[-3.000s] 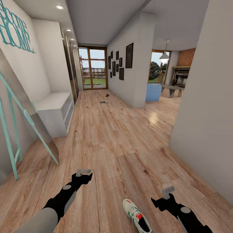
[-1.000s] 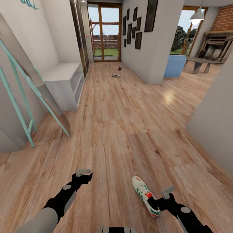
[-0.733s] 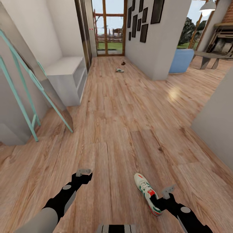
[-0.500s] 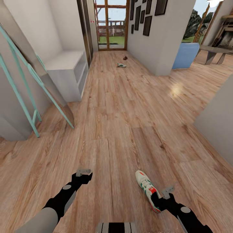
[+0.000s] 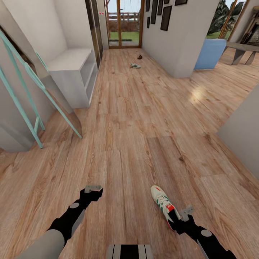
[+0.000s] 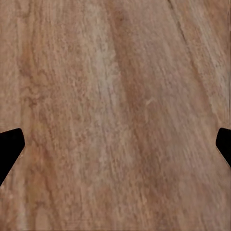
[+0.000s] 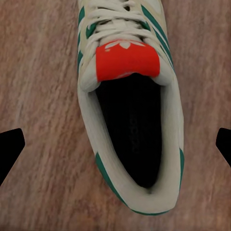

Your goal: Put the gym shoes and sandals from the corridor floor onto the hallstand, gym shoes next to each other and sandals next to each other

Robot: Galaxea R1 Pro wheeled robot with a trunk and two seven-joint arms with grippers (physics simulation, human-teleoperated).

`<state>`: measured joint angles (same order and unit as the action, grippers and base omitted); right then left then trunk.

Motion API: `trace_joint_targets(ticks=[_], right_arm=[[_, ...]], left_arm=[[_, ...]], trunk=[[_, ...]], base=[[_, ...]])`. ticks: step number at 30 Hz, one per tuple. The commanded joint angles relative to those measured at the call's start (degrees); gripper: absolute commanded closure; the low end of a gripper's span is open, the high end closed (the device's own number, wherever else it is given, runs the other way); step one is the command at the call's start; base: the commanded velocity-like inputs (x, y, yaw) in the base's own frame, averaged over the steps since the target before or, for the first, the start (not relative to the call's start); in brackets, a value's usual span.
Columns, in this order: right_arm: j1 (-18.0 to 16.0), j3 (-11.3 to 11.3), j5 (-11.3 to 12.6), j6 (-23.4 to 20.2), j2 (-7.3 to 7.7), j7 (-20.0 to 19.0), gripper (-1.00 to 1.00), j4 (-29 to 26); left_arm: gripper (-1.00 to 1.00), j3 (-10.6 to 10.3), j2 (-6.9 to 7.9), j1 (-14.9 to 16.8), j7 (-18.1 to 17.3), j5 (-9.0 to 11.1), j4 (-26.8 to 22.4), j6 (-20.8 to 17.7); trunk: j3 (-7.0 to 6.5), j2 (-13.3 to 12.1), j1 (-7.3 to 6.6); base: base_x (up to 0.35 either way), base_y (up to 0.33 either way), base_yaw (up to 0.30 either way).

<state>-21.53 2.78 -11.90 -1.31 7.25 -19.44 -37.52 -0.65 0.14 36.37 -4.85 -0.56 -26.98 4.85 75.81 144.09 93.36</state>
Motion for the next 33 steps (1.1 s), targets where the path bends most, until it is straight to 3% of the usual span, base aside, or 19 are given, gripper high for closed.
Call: trace_joint_targets(ticks=[1, 8, 13, 33], right_arm=[[0.00, 0.29, -0.50, -0.13, -0.04, -0.43, -1.00, -0.09], [0.00, 0.29, -0.50, -0.18, 0.02, -0.43, -1.00, -0.09], [0.00, 0.29, -0.50, -0.18, 0.04, -0.41, -1.00, -0.11], [0.00, 0.31, -0.58, 0.01, 0.05, -0.02, -1.00, -0.85]], left_arm=[[-1.00, -0.08, 0.04, -0.02, -0.07, -0.06, -0.62, 0.18], [-1.00, -0.05, 0.14, -0.14, -2.14, -0.12, -8.81, -0.02], [-1.00, 0.00, 0.13, -0.22, -3.96, -0.12, -11.06, -0.15], [-1.00, 0.37, 0.20, -0.24, -4.82, -0.21, -11.17, -0.13]], trunk=[[0.05, 0.01, -0.01], [0.08, 0.01, -0.01], [0.09, 0.01, -0.01], [5.66, 0.27, 0.48]], base=[[0.000, 0.000, 0.000], [0.000, 0.000, 0.000], [0.000, 0.000, 0.000], [0.000, 0.000, 0.000]])
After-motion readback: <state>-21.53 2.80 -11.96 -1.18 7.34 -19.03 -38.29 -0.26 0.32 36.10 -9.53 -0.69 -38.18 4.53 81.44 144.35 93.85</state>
